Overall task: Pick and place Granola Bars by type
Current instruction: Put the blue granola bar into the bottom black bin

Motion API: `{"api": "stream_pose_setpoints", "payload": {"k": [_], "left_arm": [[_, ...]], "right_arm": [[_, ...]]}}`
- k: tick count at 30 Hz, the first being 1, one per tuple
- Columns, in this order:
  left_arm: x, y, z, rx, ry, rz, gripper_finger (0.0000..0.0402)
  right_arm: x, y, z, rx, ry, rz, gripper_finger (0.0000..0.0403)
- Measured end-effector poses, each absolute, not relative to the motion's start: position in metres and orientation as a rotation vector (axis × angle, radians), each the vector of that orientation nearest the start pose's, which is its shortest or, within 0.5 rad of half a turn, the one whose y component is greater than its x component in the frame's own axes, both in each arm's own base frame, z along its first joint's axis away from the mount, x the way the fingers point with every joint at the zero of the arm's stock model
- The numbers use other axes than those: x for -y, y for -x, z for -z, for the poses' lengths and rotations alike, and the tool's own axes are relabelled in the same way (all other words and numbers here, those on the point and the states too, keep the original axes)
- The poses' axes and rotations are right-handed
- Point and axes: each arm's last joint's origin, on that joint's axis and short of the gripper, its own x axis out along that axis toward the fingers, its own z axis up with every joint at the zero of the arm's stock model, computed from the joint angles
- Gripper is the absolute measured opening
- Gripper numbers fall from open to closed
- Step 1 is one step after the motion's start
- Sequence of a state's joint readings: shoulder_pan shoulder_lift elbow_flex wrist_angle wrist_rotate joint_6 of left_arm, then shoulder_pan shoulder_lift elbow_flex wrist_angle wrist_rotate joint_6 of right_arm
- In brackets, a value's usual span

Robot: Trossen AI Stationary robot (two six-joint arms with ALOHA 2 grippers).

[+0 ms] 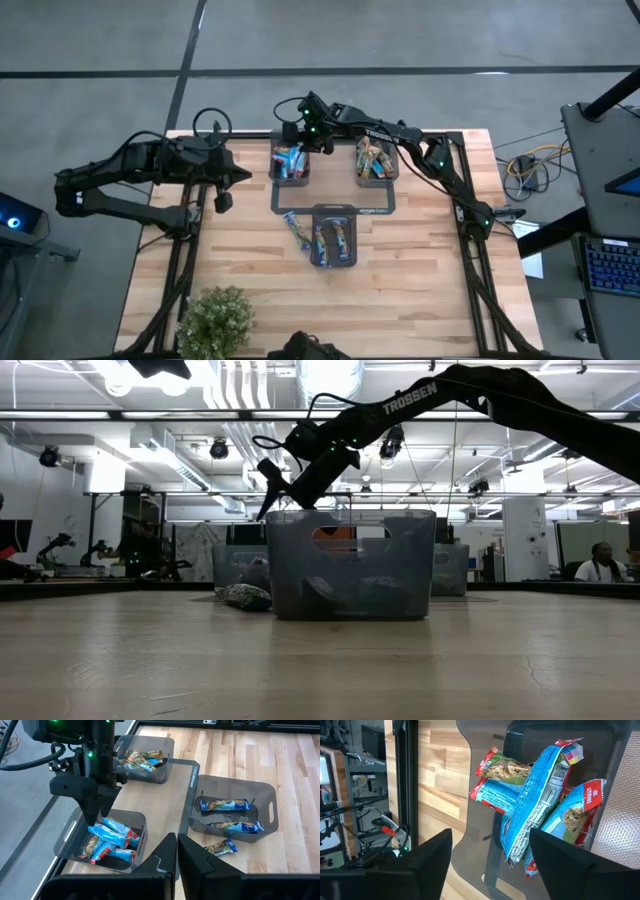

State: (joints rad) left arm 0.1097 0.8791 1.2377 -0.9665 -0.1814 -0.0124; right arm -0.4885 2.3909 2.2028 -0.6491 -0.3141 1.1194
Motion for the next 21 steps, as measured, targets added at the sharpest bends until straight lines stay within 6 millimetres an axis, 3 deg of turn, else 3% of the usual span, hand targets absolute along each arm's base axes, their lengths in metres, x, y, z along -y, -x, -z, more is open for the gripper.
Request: {"api": "stream_pose_setpoints", "payload": {"k": [8, 21], "left_arm": [[-0.0204, -0.1375, -0.3941, -0.607, -0.01, -0.286, 0.0], [-0.0204, -0.1375, -0.3941, -0.607, -0.01, -0.286, 0.0]], "right_arm": [[0.24, -0.4712, -0.2262, -0.62, -1.367, 0.586, 0.0267], [0.2381, -0.472, -0.2266, -0.623, -1.363, 0.58, 0.0211]]}}
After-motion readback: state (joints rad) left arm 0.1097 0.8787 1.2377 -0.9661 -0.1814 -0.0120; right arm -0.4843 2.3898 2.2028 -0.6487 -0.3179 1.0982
